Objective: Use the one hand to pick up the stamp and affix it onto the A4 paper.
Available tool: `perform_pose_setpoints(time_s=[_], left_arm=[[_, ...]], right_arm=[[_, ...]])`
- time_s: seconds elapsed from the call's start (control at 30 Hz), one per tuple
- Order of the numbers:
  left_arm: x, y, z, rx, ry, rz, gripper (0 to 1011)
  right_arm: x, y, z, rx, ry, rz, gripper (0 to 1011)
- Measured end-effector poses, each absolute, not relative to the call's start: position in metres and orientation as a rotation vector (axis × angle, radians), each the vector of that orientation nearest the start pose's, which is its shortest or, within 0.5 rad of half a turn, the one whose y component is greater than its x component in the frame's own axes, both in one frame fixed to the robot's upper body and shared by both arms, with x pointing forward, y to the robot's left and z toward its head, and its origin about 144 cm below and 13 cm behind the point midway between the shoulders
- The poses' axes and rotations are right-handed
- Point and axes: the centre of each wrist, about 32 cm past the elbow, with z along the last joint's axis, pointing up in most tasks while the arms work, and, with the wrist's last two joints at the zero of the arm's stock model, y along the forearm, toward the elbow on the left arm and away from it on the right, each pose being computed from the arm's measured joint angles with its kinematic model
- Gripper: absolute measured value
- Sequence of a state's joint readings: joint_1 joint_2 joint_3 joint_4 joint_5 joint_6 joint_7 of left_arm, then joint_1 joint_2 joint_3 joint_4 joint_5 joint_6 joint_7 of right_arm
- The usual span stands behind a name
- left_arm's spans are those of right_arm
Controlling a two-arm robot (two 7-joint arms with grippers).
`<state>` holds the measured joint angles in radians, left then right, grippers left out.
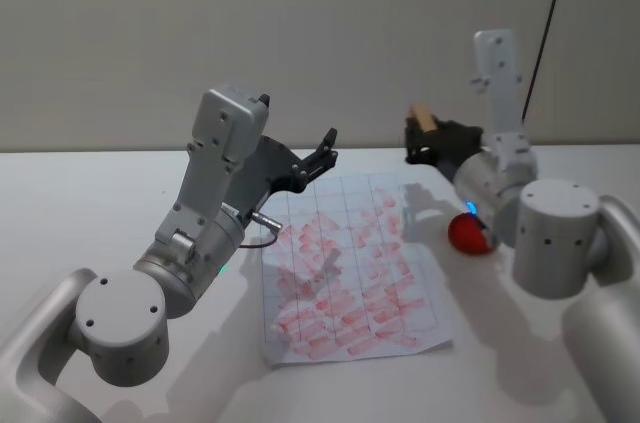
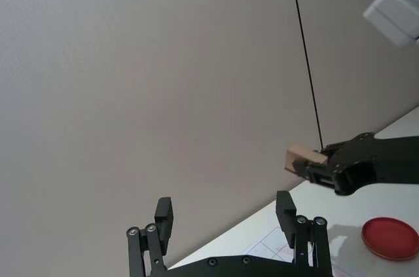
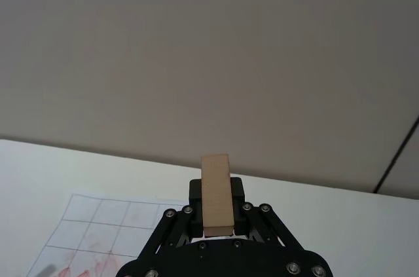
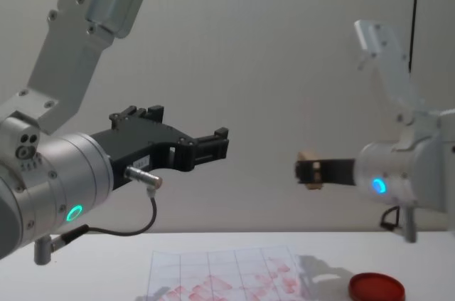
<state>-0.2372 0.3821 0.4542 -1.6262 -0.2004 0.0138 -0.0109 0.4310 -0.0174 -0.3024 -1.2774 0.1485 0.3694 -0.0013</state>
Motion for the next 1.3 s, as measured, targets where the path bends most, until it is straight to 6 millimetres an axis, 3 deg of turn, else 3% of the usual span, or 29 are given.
perform_pose_setpoints(time_s=[0.47, 1.3], left_arm=[[0.492, 0.198, 1.204, 0.061, -0.268, 1.124, 1001], [0.492, 0.198, 1.204, 0.061, -0.268, 1.124, 1001]], right_arm=[[0.551, -0.161, 1.201, -0.235, 0.254, -1.325, 220], [0.531, -0.177, 1.164, -0.385, 0.352, -1.328, 221]])
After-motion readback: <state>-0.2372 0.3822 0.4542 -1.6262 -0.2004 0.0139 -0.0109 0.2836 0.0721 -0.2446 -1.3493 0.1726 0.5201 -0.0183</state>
